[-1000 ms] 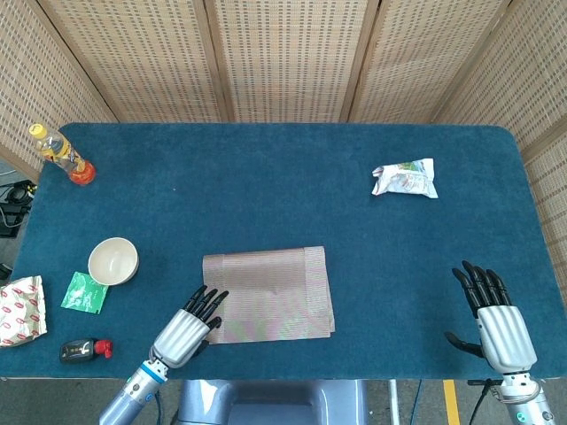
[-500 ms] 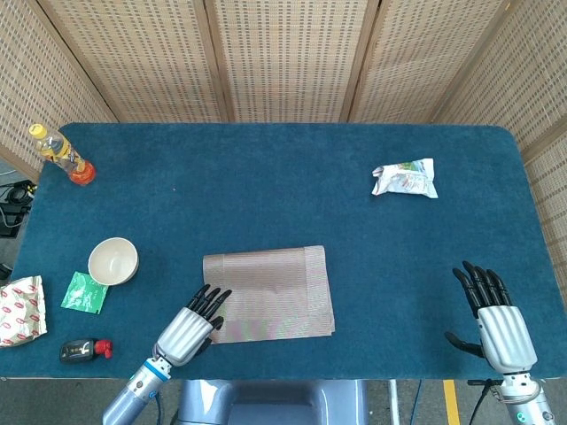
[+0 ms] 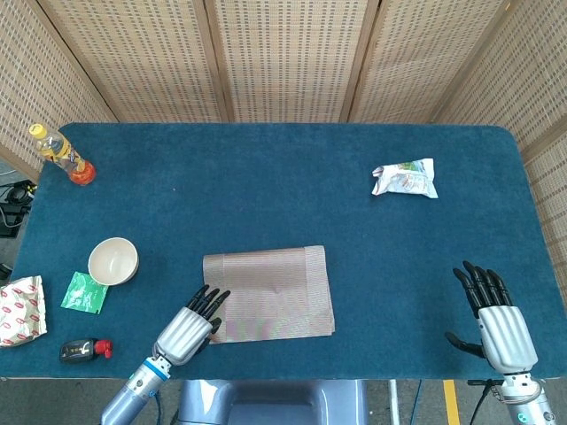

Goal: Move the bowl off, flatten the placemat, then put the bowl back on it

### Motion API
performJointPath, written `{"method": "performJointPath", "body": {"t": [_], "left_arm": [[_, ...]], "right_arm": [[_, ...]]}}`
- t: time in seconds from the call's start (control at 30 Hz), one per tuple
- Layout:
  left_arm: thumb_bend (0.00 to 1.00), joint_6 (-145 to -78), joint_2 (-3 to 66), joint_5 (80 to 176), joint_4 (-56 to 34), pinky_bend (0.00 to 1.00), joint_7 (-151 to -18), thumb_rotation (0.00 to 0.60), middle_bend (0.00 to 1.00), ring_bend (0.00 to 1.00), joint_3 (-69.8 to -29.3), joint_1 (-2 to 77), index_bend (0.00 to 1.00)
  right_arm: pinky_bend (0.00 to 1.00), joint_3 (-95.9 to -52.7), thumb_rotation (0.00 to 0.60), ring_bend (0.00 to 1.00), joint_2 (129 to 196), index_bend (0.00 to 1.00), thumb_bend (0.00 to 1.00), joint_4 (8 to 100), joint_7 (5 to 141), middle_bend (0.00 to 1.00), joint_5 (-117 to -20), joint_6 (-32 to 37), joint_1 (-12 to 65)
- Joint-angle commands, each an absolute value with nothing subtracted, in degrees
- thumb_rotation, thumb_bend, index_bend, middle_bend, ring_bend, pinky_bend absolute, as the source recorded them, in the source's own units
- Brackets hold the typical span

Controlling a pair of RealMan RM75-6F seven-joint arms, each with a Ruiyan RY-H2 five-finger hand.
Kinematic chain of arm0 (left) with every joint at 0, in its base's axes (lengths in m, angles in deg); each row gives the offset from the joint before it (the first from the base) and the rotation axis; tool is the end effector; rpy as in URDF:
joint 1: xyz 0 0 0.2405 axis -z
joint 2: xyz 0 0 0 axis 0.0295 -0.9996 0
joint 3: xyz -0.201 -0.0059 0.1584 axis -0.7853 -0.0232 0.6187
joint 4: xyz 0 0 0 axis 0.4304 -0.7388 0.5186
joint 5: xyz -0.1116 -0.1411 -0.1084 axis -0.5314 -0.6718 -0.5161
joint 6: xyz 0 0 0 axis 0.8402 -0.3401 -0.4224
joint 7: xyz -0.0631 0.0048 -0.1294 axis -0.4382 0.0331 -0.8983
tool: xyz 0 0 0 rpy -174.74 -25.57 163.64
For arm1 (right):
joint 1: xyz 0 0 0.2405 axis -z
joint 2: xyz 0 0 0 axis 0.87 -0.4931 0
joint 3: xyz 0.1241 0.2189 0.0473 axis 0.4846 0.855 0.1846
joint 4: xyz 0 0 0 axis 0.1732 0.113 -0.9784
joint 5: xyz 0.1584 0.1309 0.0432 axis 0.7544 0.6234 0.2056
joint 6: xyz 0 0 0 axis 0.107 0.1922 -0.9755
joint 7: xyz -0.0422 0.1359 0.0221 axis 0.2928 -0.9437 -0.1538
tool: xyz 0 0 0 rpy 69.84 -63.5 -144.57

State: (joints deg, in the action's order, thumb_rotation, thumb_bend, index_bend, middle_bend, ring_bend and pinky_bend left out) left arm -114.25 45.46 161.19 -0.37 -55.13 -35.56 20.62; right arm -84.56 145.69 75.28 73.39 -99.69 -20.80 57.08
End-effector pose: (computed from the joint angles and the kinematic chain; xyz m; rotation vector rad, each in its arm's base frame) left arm -0.1938 0.1770 -0.0706 -2.0956 -0.6971 -0.8842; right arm -0.2830 -0.1604 0.1340 1.4572 -0.9587 1.0385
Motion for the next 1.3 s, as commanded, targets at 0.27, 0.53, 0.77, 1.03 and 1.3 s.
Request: {"method": "performJointPath", "body": {"t": [0.27, 0.53, 0.77, 1.03, 1.3], "left_arm": [[0.49, -113.33, 44.43, 159.82, 1.12, 0.0, -54.22, 0.6, 0.0, 0.0, -35.78, 21.05, 0.54], [0.49, -114.82, 42.6, 160.56, 4.4, 0.0, -54.54, 0.6, 0.0, 0.0, -36.82, 21.71, 0.54], [0.49, -114.52, 39.46, 158.36, 9.55, 0.0, -55.04, 0.6, 0.0, 0.0, -41.21, 23.77, 0.54], [0.49, -111.6, 35.53, 152.34, 14.3, 0.0, -53.57, 0.6, 0.0, 0.0, -51.39, 29.11, 0.56], [0.49, -106.77, 34.55, 143.43, 11.26, 0.0, -51.22, 0.6, 0.0, 0.0, -59.08, 35.08, 0.56]], "right_arm": [[0.0, -84.58, 0.6, 0.0, 145.68, 0.0, 0.2, 75.32, 73.46, 0.0, -99.77, -20.86, 57.11], [0.0, -84.6, 0.6, 0.0, 145.74, 0.0, 0.2, 75.26, 73.52, 0.0, -99.86, -20.87, 57.11], [0.0, -84.27, 0.6, 0.0, 145.86, 0.0, 0.2, 74.93, 73.44, 0.0, -98.98, -20.19, 56.84], [0.0, -83.29, 0.6, 0.0, 146.27, 0.0, 0.2, 73.99, 73.38, 0.0, -96.94, -19.04, 56.28], [0.0, -82.7, 0.6, 0.0, 146.78, 0.0, 0.2, 73.25, 74.0, 0.0, -95.44, -17.92, 55.79]]}}
